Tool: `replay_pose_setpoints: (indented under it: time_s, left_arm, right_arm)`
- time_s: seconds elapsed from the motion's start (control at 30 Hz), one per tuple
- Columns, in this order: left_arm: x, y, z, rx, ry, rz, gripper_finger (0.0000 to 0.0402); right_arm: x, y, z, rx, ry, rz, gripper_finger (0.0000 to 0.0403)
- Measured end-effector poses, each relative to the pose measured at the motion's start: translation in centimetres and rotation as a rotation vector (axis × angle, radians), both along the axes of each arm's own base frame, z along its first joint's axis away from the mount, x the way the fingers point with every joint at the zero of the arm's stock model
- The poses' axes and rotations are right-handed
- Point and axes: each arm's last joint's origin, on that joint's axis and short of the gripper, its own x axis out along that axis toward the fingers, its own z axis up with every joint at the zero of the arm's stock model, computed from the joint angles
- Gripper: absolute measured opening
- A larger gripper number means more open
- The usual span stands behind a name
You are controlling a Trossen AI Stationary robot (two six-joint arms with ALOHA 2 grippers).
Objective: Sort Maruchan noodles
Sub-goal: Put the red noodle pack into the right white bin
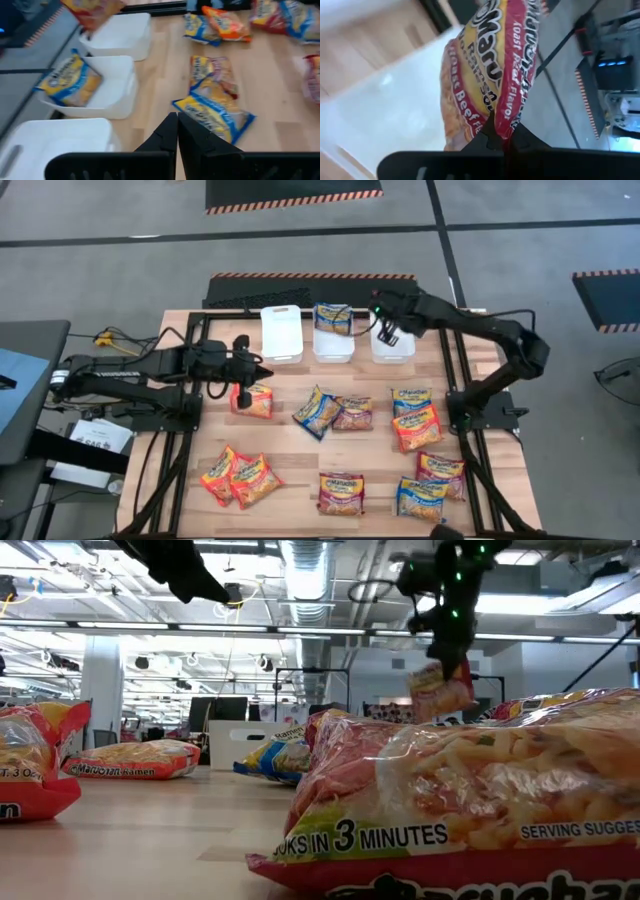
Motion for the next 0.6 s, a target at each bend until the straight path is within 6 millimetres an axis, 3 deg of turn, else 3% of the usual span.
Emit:
replay_pose_setpoints:
  time_s: [0.27,0.6]
  left_arm:
    - [-0.2,1.7,0.2,0.043,-0.013,0.1,0.0]
    - [-0.7,3.5,0.2,0.09,0.01,0.175,0.0]
  right_arm:
    - [-1.2,-4.6,-2.0,0.107,0.038,0.091,0.0004]
    - [-0.2,-6.5,-5.2,0.201,0.063,0.133,0.0005]
